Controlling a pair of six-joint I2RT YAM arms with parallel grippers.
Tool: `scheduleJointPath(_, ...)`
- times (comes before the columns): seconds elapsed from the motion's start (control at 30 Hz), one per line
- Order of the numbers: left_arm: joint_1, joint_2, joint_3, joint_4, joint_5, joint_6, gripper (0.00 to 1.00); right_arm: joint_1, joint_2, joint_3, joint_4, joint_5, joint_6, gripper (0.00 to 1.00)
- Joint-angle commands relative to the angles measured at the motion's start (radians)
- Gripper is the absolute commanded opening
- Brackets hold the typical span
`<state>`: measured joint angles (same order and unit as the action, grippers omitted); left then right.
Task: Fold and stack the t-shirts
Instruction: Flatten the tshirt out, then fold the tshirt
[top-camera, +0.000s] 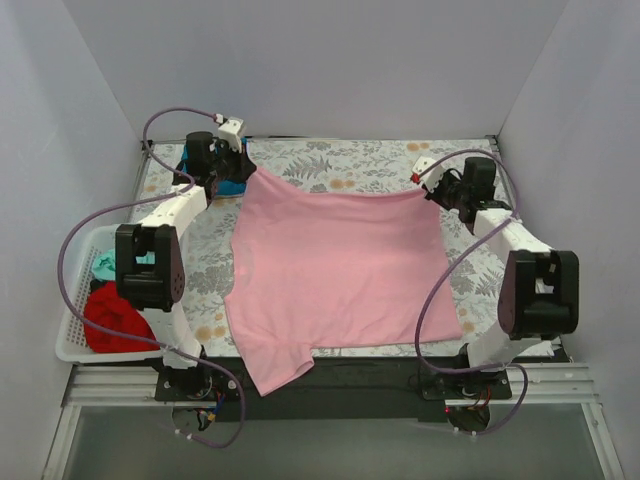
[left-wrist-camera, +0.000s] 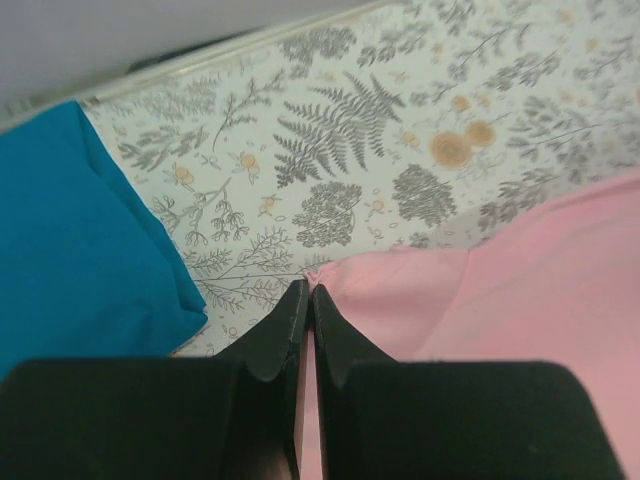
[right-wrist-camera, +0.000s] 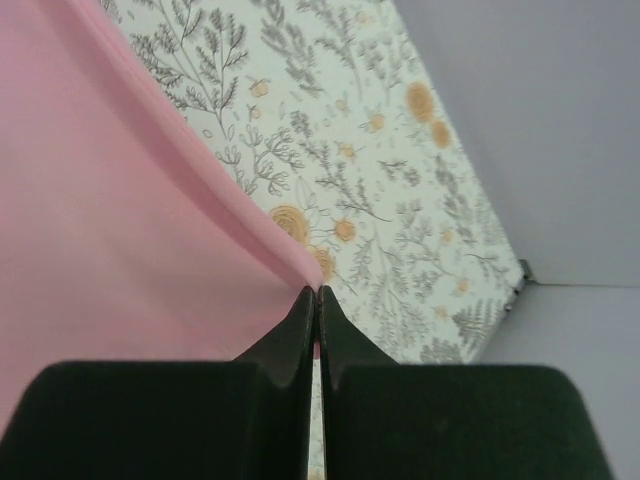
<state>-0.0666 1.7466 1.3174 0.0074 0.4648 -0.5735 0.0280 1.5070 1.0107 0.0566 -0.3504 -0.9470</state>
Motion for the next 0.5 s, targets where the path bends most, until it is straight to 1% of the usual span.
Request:
scheduleJointPath(0.0, -0.006, 0.132, 0.121, 0.054, -0.023, 0.018, 0.00, -0.002, 0.140, 0.107, 0.078, 0.004, -0.035, 0.01)
scheduleJointPath(0.03, -0.006, 0.164, 0.147, 0.054, -0.025, 0.023, 0.00, -0.003, 0.169, 0.123, 0.078, 0.007, -0.051, 0.01)
scheduleJointPath(0.07, -0.007, 0.229, 0.205, 0.054, -0.037, 0.024, 0.00, -0.002, 0.198, 0.144, 0.078, 0.008, -0.058, 0.01)
scheduleJointPath(0.1, -0.006, 0.255, 0.230, 0.052, -0.041, 0.038, 0.00, -0.003, 0.244, 0.176, 0.077, 0.014, -0.064, 0.01)
scheduleJointPath(0.23, -0.007, 0.341, 0.333, 0.028, -0.058, 0.070, 0.00, -0.002, 0.324, 0.251, 0.075, 0.025, -0.072, 0.01)
scheduleJointPath(0.37, -0.010, 0.312, 0.326, 0.000, -0.014, 0.103, 0.00, -0.002, 0.318, 0.252, 0.069, 0.028, -0.072, 0.01)
scheduleJointPath(0.47, -0.024, 0.214, 0.223, -0.001, -0.008, 0.144, 0.00, -0.003, 0.273, 0.204, 0.068, 0.018, -0.093, 0.01)
